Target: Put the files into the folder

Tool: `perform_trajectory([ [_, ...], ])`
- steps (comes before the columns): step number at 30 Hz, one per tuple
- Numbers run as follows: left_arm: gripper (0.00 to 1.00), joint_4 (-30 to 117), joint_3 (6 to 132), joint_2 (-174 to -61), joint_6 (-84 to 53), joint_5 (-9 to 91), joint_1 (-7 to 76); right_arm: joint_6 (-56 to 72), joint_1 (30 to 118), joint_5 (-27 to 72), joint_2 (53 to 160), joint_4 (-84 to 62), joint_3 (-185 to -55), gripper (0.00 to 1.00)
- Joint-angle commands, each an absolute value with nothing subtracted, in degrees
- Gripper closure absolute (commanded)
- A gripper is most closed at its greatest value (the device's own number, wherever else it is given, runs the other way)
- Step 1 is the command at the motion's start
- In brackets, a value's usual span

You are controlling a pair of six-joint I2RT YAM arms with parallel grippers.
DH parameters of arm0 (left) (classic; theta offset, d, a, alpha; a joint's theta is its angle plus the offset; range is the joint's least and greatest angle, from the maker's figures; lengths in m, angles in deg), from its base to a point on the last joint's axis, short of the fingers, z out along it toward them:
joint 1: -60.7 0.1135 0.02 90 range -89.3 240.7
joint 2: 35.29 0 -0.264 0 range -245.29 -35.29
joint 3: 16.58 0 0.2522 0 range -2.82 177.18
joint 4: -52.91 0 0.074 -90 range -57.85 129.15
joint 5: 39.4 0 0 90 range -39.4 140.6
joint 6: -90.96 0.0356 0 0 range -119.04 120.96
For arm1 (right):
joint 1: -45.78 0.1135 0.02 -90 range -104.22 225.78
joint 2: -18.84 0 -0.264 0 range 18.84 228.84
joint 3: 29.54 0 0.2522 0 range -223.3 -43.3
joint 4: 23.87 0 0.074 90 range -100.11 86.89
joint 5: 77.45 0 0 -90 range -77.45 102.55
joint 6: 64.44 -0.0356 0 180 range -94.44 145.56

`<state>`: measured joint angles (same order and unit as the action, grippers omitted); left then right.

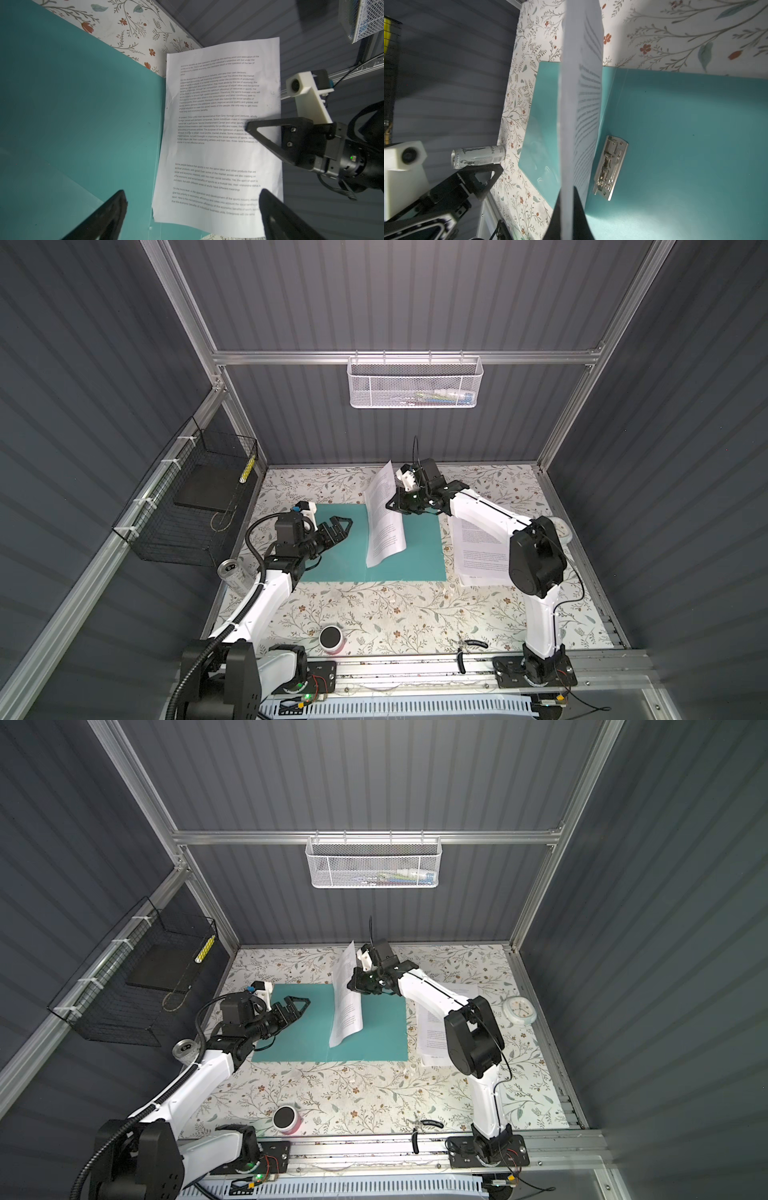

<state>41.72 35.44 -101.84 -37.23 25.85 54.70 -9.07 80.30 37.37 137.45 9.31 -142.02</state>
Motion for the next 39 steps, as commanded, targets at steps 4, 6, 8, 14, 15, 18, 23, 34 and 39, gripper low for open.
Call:
perform_trajectory([
  [4, 0.01, 42.7, 37.6, -103.5, -37.4, 24.0, 55.0, -6.1, 80.0, 33.9, 140.2, 11.9, -143.2, 1.0],
  [6, 0.01, 42.7, 37.5, -103.4, -37.4, 24.1, 55.0, -6.2, 80.1, 33.7, 140.5, 11.7, -142.6, 1.0],
  [8, 0.01, 42.7, 37.4, -103.6, -37.4, 24.3, 55.1, -6.5, 80.2, 33.9, 141.0, 11.1, -142.3, 1.0],
  [14, 0.01, 42.2, 36.8, -103.4, -37.2, 25.0, 55.0, -7.7, 80.6, 34.5, 141.9, 9.4, -142.5, 1.0],
  [15, 0.01, 42.1, 36.8, -103.3, -36.9, 25.0, 55.0, -8.0, 80.6, 34.6, 142.1, 9.1, -142.6, 1.0],
  [18, 0.02, 41.1, 36.3, -102.5, -36.2, 25.3, 55.0, -8.6, 81.2, 34.8, 142.9, 8.5, -143.3, 1.0],
  [23, 0.02, 39.4, 36.0, -101.0, -35.4, 25.7, 55.0, -9.0, 82.6, 35.1, 144.5, 8.7, -145.7, 1.0],
  [34, 0.02, 38.4, 35.7, -99.2, -34.7, 25.9, 55.0, -13.6, 83.7, 34.6, 146.7, 4.9, -147.4, 1.0],
  [39, 0.02, 38.3, 35.2, -98.7, -34.6, 26.6, 55.0, -17.4, 84.3, 33.6, 150.3, 5.1, -150.2, 1.0],
])
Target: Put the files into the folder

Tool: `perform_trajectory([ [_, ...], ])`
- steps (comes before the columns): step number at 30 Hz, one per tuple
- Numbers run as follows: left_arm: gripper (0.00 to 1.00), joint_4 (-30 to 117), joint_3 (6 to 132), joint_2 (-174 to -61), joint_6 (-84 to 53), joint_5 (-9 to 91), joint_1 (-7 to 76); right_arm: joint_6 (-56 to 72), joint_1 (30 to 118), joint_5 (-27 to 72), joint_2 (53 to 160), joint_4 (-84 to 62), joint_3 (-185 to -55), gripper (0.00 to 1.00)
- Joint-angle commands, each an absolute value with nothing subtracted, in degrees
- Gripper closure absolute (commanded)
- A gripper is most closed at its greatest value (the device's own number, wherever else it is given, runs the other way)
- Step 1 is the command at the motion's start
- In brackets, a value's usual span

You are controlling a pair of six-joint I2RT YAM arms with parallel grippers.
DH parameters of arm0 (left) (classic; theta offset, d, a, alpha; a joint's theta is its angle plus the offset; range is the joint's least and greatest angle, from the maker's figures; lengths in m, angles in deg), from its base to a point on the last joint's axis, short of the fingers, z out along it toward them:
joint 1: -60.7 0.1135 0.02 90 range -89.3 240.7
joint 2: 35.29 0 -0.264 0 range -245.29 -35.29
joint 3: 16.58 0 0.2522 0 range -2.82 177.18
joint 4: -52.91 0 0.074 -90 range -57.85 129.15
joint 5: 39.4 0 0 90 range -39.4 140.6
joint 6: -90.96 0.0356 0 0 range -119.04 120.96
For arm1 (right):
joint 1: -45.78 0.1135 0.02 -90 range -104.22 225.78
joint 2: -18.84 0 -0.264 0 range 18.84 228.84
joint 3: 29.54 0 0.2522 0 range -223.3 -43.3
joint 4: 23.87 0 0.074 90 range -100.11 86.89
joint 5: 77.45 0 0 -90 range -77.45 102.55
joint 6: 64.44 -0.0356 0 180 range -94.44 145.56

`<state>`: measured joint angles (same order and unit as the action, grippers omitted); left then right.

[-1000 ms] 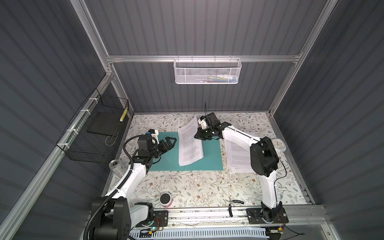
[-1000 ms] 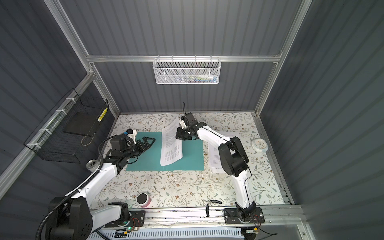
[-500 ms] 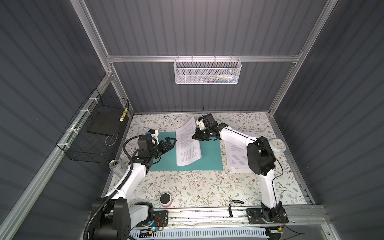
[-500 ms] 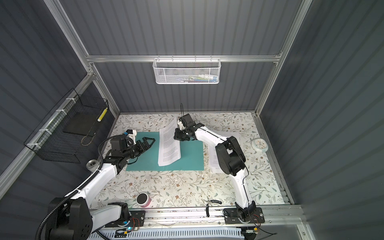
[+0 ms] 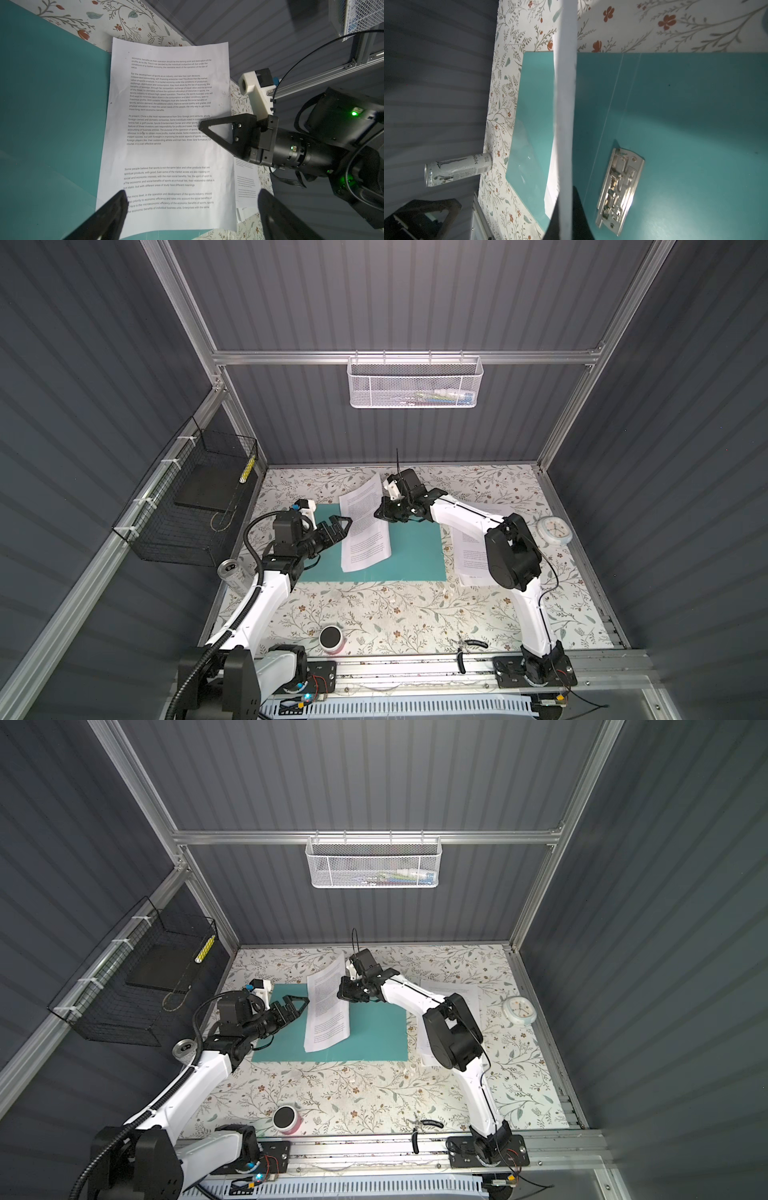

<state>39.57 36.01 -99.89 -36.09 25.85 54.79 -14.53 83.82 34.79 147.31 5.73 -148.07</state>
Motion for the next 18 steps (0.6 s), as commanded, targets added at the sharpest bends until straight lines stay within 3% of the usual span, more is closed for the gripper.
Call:
perform_trajectory([
  [1, 0.02, 38.5, 35.0, -98.6, -34.7, 26.7, 55.0, -18.1, 84.7, 33.2, 151.5, 5.7, -151.5, 1.0],
  [18, 0.02, 38.3, 33.1, -96.6, -35.2, 27.8, 55.0, -22.9, 88.8, 29.2, 162.1, 9.1, -162.8, 1.0],
])
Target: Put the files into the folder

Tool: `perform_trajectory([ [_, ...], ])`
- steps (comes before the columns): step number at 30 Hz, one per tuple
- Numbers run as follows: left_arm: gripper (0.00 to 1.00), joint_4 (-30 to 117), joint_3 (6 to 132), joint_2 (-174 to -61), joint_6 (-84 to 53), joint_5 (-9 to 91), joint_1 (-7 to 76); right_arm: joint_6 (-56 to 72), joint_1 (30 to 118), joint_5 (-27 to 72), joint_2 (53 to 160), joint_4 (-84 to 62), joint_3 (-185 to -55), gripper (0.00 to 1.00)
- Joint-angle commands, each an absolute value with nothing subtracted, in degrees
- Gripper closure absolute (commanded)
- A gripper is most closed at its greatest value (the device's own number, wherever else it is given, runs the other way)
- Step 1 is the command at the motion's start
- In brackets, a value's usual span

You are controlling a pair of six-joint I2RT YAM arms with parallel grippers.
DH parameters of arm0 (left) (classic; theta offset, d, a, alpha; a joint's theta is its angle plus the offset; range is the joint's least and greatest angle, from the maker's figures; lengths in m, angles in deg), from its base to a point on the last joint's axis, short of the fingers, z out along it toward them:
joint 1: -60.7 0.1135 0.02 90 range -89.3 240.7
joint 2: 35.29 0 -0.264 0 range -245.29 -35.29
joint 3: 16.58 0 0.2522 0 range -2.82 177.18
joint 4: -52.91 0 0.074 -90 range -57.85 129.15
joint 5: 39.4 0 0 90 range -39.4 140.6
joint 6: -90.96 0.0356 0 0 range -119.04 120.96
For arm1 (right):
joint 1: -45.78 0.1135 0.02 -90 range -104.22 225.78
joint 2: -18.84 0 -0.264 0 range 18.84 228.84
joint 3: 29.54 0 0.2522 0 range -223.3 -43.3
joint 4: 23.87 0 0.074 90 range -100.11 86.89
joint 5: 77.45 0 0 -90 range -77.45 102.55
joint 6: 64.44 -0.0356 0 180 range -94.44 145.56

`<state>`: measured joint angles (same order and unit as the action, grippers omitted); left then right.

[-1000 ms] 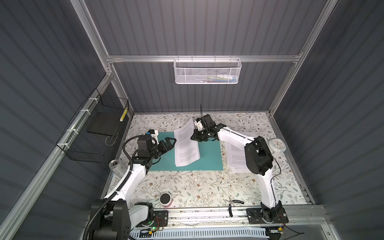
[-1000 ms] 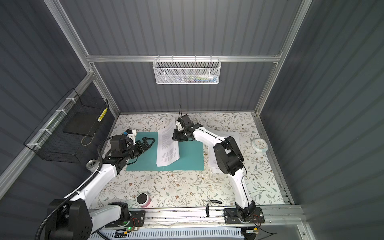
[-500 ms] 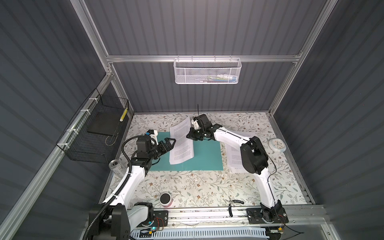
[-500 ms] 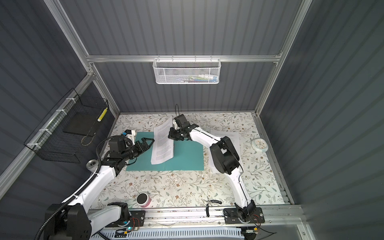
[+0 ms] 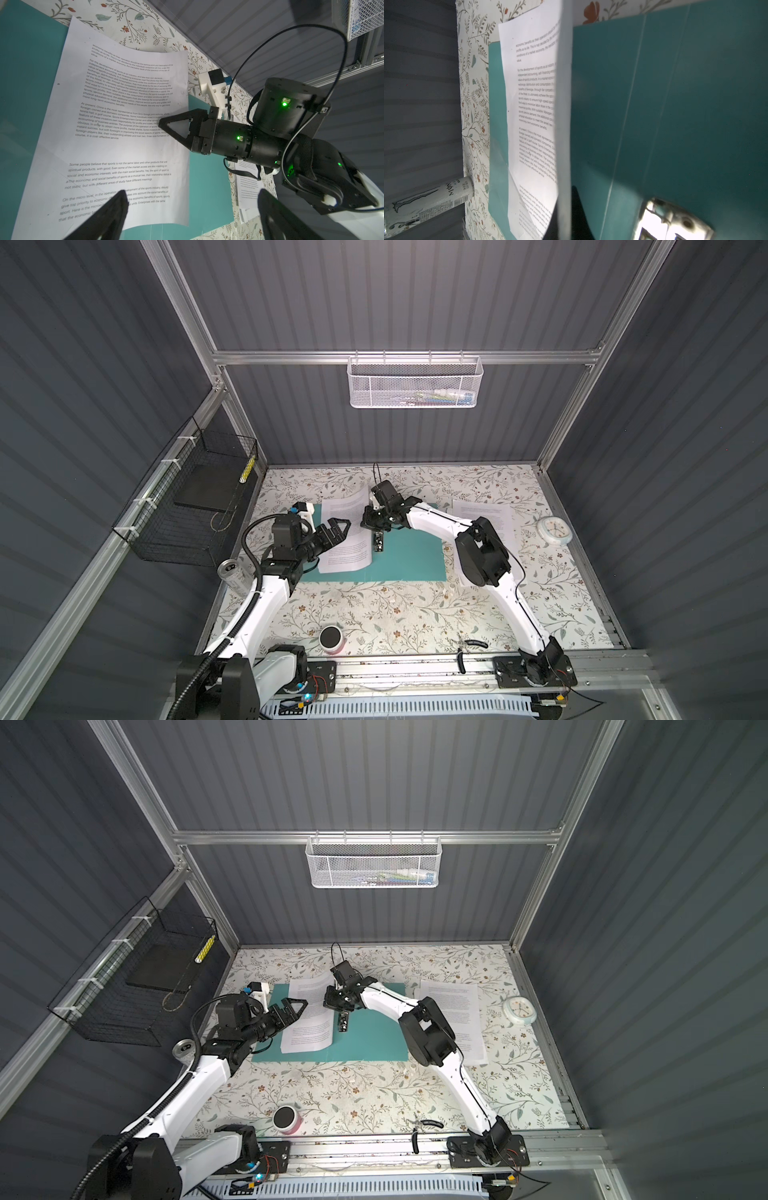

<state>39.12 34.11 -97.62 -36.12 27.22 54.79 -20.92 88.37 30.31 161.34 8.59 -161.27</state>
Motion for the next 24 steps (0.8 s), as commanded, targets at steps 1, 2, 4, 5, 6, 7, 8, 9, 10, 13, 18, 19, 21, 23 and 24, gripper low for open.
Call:
perform_trajectory([
  [1, 0.02, 38.3, 33.0, -96.5, -35.4, 27.8, 55.0, -23.6, 89.1, 29.0, 162.4, 9.1, -162.8, 1.0],
  [2, 0.02, 38.3, 32.9, -96.5, -35.4, 27.8, 55.0, -24.2, 89.3, 28.9, 162.7, 9.1, -162.7, 1.0],
  [4, 0.02, 38.1, 32.9, -96.4, -35.3, 27.9, 55.0, -25.9, 90.0, 29.3, 163.3, 8.7, -162.7, 1.0],
  [5, 0.02, 38.0, 32.9, -96.4, -35.4, 28.1, 55.0, -26.3, 90.3, 29.5, 163.6, 8.7, -162.9, 1.0],
  [6, 0.03, 37.9, 32.8, -96.4, -35.3, 28.3, 55.0, -26.7, 90.7, 29.2, 164.0, 9.1, -163.0, 1.0],
  [7, 0.02, 38.0, 32.6, -96.3, -35.3, 28.4, 55.0, -26.9, 90.9, 28.7, 164.3, 9.4, -163.1, 1.0],
  [8, 0.02, 38.0, 32.7, -96.4, -35.3, 28.5, 55.0, -26.9, 91.0, 28.5, 164.5, 9.9, -163.4, 1.0],
  [9, 0.02, 38.0, 32.7, -96.3, -35.3, 28.5, 55.0, -26.8, 91.0, 28.1, 164.7, 10.7, -163.7, 1.0],
  [10, 0.02, 37.9, 32.6, -96.2, -35.3, 28.5, 55.0, -26.5, 90.9, 27.5, 164.5, 11.2, -163.6, 1.0],
  [13, 0.02, 37.9, 32.4, -95.8, -35.4, 28.7, 55.0, -24.6, 90.3, 25.7, 163.3, 11.9, -162.9, 0.99],
  [18, 0.03, 38.3, 32.3, -96.2, -35.3, 28.8, 55.0, -23.0, 89.0, 26.2, 161.9, 11.2, -161.7, 0.7],
  [19, 0.03, 38.3, 32.4, -96.3, -35.2, 28.9, 55.0, -22.9, 88.9, 26.4, 161.9, 11.2, -161.6, 0.67],
  [21, 0.03, 38.4, 32.5, -96.5, -35.0, 28.9, 55.0, -22.7, 88.4, 27.0, 161.8, 10.6, -161.2, 0.65],
  [23, 0.03, 38.5, 32.8, -96.8, -35.0, 28.7, 55.0, -23.0, 88.1, 27.9, 162.0, 9.2, -160.7, 0.64],
  [24, 0.03, 38.5, 32.9, -97.1, -35.0, 28.6, 55.0, -23.2, 87.9, 28.2, 162.2, 8.7, -160.8, 0.64],
])
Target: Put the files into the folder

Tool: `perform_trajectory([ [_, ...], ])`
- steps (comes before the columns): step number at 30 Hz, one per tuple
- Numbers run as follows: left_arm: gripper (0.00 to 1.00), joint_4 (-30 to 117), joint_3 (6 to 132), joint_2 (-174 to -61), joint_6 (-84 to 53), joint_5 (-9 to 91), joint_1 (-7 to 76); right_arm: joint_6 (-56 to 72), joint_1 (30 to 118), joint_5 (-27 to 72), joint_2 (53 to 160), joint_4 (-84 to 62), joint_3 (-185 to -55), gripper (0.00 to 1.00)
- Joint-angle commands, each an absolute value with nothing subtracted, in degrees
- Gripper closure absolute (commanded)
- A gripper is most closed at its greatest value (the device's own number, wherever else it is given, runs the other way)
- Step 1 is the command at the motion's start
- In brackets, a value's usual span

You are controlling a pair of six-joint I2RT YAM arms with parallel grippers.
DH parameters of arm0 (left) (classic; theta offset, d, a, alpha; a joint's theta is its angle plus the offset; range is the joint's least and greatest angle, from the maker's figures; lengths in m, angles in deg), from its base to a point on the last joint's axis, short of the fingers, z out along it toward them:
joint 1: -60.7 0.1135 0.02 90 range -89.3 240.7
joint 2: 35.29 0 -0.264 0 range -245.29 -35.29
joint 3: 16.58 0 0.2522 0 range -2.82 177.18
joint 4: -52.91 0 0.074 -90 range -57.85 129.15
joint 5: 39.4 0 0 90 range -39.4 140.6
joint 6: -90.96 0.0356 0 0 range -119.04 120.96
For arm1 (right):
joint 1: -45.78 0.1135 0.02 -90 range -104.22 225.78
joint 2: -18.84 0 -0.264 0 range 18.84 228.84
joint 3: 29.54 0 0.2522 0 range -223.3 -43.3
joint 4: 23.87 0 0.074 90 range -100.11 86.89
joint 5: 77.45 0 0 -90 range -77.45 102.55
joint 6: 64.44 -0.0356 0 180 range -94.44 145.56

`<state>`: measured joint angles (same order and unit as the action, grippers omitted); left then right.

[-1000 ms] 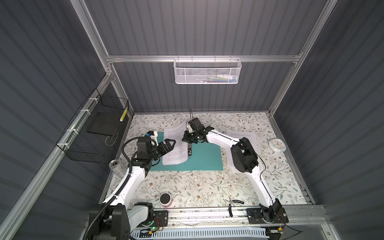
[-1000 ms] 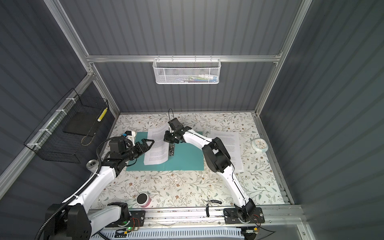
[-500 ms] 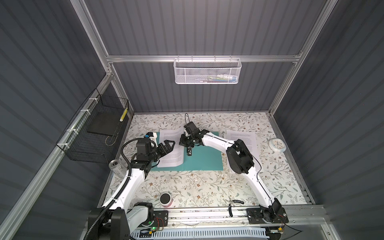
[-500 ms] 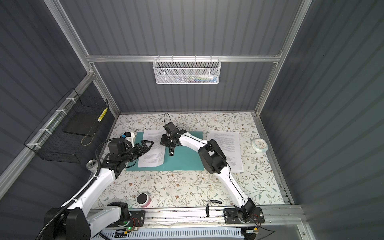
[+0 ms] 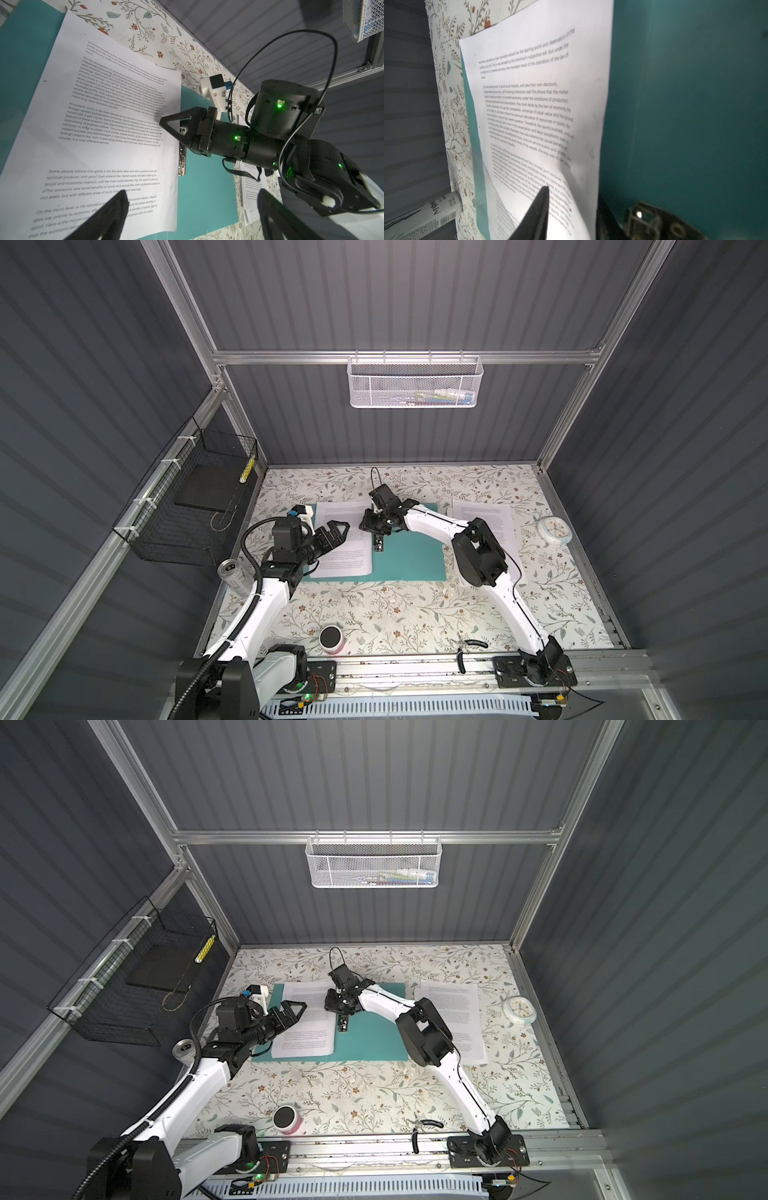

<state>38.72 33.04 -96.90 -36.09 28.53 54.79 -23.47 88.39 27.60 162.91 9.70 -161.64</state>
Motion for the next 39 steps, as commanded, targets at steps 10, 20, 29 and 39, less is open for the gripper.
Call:
perform_trajectory([
  [10, 0.04, 38.6, 32.6, -97.8, -35.1, 28.2, 55.0, -22.9, 87.1, 29.8, 164.6, 8.9, -163.9, 0.96],
  [20, 0.04, 38.2, 32.1, -97.1, -35.3, 29.0, 55.0, -25.3, 86.1, 29.1, 160.8, 2.0, -157.3, 1.0],
  [29, 0.04, 37.5, 32.1, -96.7, -35.6, 29.1, 55.0, -27.0, 86.6, 29.0, 160.7, 0.3, -156.4, 1.0],
  [39, 0.04, 37.4, 32.2, -97.3, -35.9, 29.1, 55.0, -32.2, 88.2, 28.6, 162.3, -1.7, -155.8, 1.0],
])
